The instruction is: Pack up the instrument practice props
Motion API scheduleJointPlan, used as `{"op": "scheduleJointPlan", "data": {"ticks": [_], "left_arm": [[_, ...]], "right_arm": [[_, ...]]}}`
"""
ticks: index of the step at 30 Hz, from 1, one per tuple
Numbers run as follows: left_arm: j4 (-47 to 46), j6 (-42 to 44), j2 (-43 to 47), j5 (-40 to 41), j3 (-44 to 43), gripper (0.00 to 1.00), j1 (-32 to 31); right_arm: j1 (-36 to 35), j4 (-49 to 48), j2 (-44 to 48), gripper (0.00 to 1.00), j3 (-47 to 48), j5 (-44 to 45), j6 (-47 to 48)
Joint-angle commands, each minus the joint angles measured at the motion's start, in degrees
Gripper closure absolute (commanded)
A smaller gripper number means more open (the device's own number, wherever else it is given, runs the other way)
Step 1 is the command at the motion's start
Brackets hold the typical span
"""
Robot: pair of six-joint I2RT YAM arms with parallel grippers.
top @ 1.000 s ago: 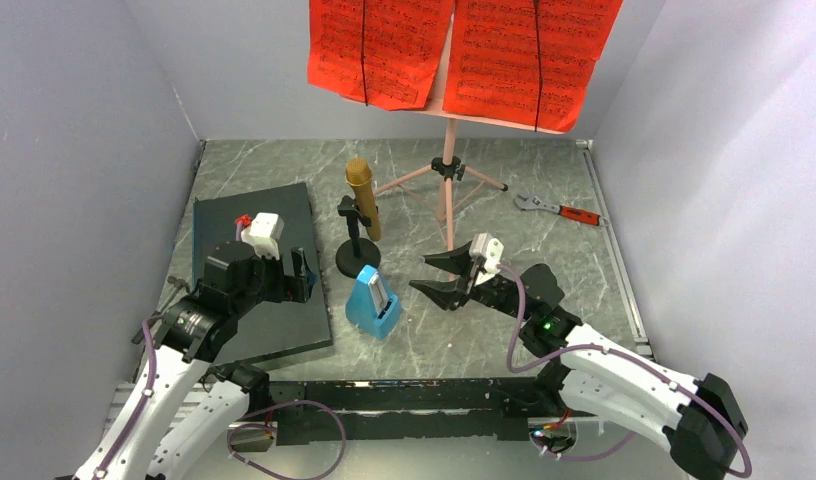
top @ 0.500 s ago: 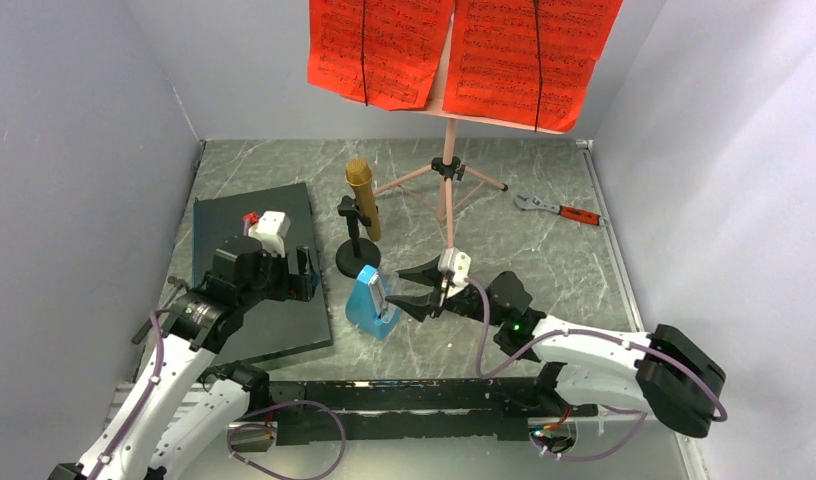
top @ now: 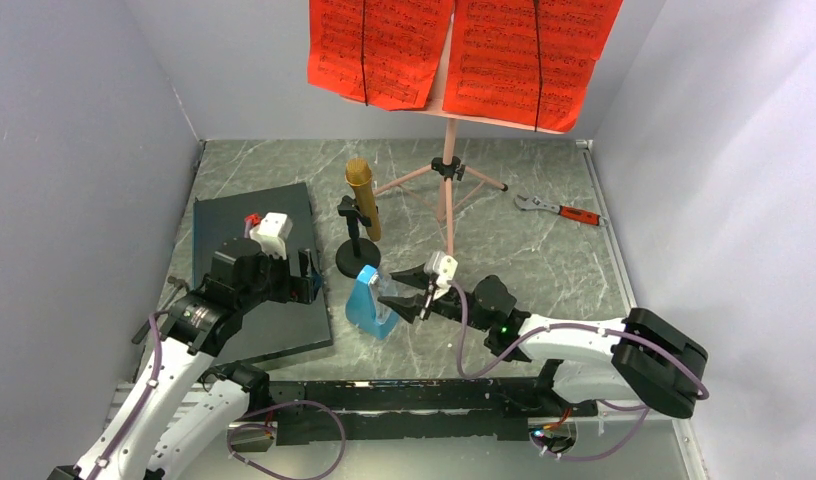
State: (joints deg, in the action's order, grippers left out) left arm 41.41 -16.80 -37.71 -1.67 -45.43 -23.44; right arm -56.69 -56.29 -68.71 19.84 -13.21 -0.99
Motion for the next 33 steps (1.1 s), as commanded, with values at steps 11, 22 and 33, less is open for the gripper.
{"op": "scheduleJointPlan", "data": {"ticks": [11,22,33], "left_arm": [[-2.3,0.3,-0.6,-2.4,0.0,0.06,-0.2],[-2.2,0.4,-1.3,-2.3,-0.1,0.06,-0.2],[-2.3,0.3,-1.3,-2.1,-0.1,0.06,-0.2]], "right_arm": [[-2.2,-8.6,-4.5,1.0,0.4,5.6,3.9],[-2.4,-9.4,-4.7,1.0,0.2,3.5,1.6],[-3.6,-11.2,-5.4,1.0,-0.2,5.9,-0.3]]}}
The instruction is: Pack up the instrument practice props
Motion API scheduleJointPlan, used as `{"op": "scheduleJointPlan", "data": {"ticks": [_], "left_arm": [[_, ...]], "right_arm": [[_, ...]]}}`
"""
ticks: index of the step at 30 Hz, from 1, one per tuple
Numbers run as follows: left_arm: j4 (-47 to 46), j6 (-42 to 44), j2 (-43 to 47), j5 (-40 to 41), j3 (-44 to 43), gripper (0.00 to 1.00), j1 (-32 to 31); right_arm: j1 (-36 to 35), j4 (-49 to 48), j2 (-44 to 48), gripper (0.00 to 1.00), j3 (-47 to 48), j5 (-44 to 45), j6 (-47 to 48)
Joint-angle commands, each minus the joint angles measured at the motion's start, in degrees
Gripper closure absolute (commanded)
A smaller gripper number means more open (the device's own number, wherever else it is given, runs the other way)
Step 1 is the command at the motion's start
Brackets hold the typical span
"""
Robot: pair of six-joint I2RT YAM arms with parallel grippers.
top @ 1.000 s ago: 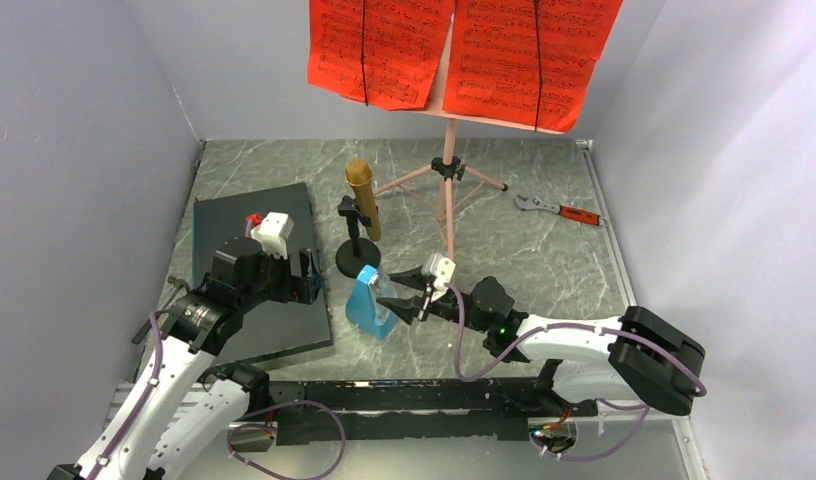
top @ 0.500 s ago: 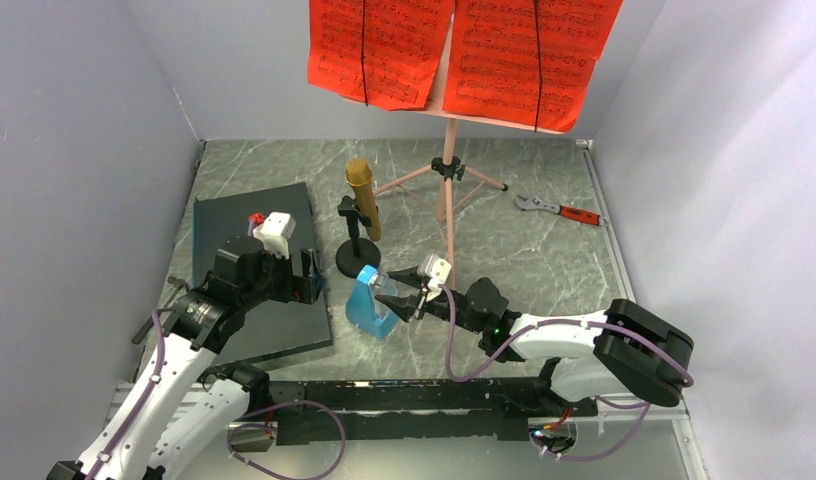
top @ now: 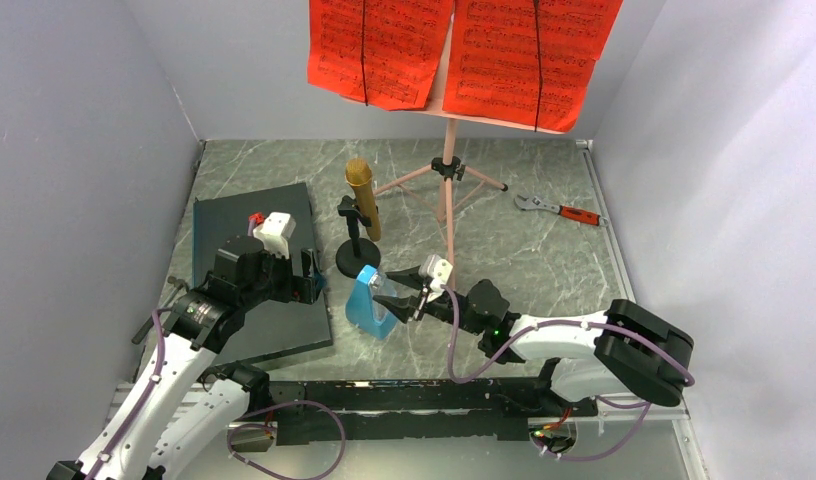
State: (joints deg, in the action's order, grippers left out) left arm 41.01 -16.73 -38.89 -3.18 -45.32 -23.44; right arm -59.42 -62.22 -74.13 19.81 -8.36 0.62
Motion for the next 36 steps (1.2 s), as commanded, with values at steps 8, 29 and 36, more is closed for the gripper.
{"op": "scheduleJointPlan", "data": {"ticks": [8,29,36], "left_arm": [[-1.8,0.3,-0.2,-0.8,-0.2,0.06,-0.2],[-1.9,0.3,0.0,-0.9,-0.1,0.06,-0.3],[-1.9,0.3,0.0,-1.0,-0.2,0.06,-0.3]], "right_arm": [[-2.0,-6.7,-1.2,1.0,-1.4,3.0,-2.4],[-2.1,-15.5,-2.8,1.0,-5.3,7.8,1.2],[-2.0,-15.8,-3.9,1.0,-5.0,6.1,0.6]]}}
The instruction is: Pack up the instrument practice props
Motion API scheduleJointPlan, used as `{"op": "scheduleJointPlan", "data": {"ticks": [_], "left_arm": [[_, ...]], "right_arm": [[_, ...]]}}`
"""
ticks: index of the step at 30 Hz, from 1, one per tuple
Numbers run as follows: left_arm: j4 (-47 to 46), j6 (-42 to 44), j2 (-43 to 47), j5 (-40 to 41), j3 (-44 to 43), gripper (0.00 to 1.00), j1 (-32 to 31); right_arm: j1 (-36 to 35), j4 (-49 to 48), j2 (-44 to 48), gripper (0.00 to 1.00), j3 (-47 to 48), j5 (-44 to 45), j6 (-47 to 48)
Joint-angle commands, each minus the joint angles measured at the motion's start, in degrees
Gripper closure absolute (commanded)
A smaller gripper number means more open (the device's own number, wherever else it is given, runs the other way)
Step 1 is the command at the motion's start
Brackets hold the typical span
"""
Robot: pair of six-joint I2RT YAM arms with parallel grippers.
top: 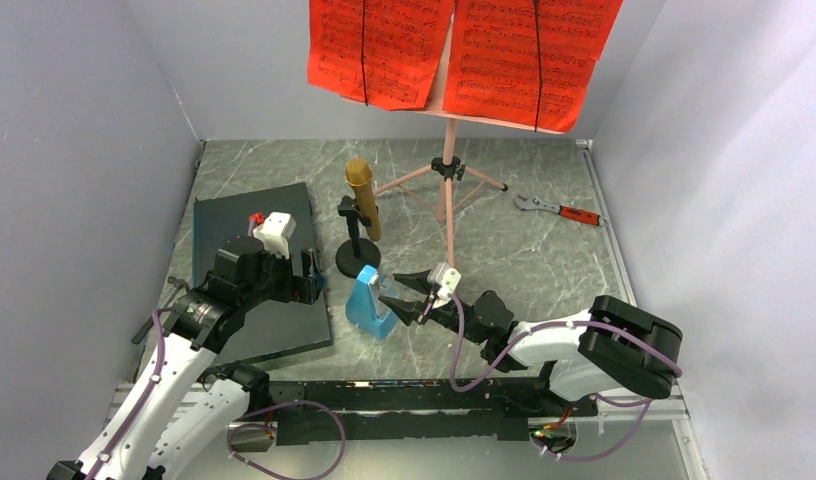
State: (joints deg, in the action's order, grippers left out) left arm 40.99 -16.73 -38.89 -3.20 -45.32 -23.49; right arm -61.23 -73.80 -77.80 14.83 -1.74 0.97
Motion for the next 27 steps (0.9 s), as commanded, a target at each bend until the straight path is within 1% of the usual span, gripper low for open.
{"op": "scheduleJointPlan", "data": {"ticks": [1,9,15,20,27], "left_arm": [[-1.9,0.3,0.0,-0.9,-0.2,0.06,-0.2],[-1.9,0.2,0.0,-1.1,-0.1,0.06,-0.2],[-1.9,0.2,0.0,-1.1,-0.2,0.06,-0.3],[-2.0,0.3,0.0,-1.2,-0.1,0.06,-0.3],[-2.0,0.3,0.0,-1.3,-0.1,0.06,-0.3]], "right_arm": [[-0.2,-4.2,-0.3,1.0,0.0,-0.9,0.1],[-0.2,-2.2,1.0,1.0,0.2,-3.3,-0.9],[-0.2,-3.2,0.0,1.0,0.0,-3.8,-0.9],[-0.2,-4.8,-1.3,1.0,-0.3,-4.3,-2.9],[-0.2,-3.4,-0.8,1.0,-0.6,-4.7,-2.4]]}}
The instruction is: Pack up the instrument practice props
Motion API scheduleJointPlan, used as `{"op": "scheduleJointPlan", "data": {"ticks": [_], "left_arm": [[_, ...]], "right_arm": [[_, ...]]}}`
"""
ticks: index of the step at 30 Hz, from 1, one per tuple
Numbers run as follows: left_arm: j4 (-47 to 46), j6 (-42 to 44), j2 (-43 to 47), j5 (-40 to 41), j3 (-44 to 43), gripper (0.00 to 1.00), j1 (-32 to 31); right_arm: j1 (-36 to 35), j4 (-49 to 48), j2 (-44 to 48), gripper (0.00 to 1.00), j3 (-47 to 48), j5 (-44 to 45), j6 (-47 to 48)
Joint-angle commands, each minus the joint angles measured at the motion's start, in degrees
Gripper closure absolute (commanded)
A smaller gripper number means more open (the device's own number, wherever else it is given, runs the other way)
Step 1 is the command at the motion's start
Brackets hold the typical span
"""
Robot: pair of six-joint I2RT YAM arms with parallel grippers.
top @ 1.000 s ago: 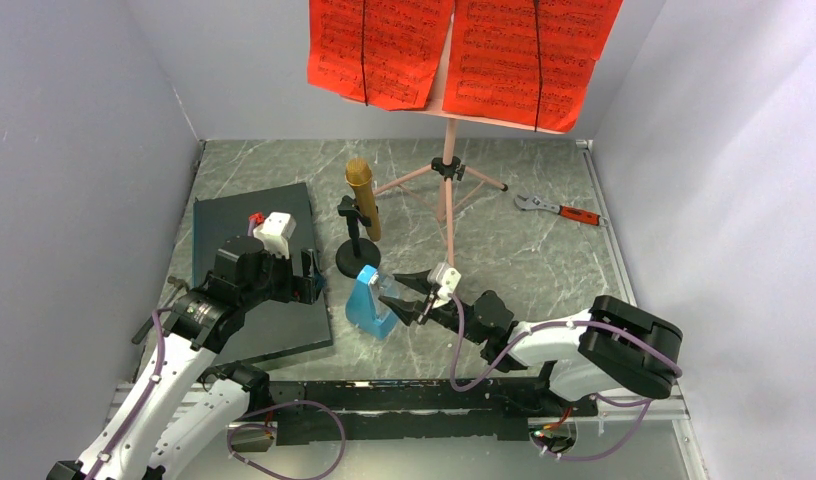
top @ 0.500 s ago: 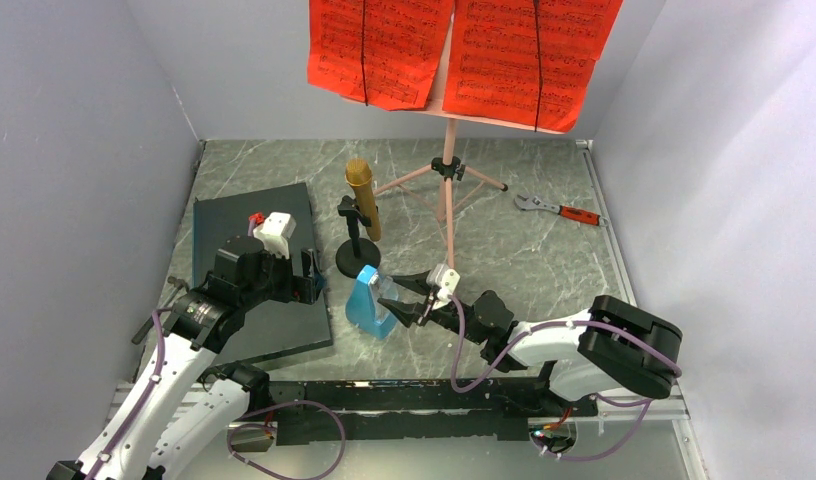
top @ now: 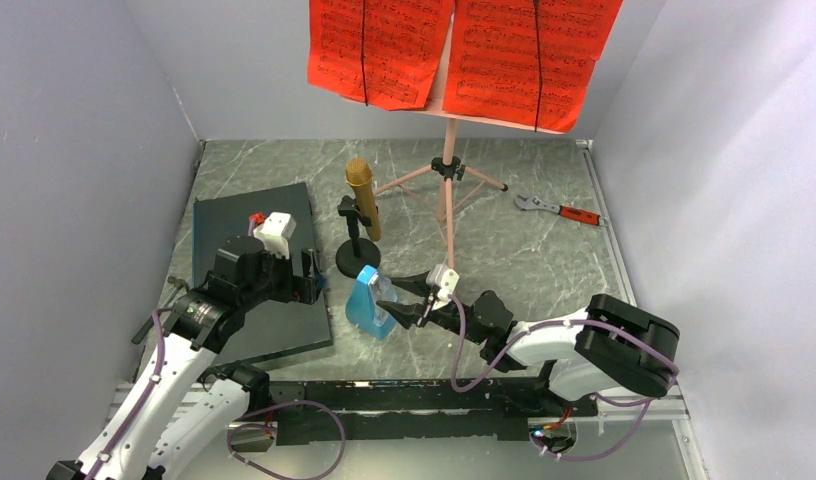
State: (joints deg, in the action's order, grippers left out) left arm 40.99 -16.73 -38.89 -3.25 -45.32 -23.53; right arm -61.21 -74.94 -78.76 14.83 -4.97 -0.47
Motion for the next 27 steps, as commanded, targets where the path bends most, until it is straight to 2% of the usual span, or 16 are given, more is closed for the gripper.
{"op": "scheduleJointPlan", "data": {"ticks": [1,14,20,27], "left_arm": [[-2.0,0.4,0.0,-1.2,-0.1,0.06,-0.3],[-2.9,0.4,-0.3,-4.1,0.0,0.06,-0.4],[-6.3,-2.0,-2.6,-9.5,-0.6,0.06,-0.4],[-8.9,-5.0,-3.3,-10.2,-3.1,0.06,-0.4]], "right_arm": [[-0.2,-2.4,0.1,1.0,-0.8,-1.1,-0.7],[-0.2,1.2,-2.6,1.0,-0.6,-0.1,-0.3],[-0.1,2.0,-4.6,1.0,-0.3,-0.5,-0.7],[-0.1,4.9,-6.2,1.0,0.8,-1.4,-1.0]]}}
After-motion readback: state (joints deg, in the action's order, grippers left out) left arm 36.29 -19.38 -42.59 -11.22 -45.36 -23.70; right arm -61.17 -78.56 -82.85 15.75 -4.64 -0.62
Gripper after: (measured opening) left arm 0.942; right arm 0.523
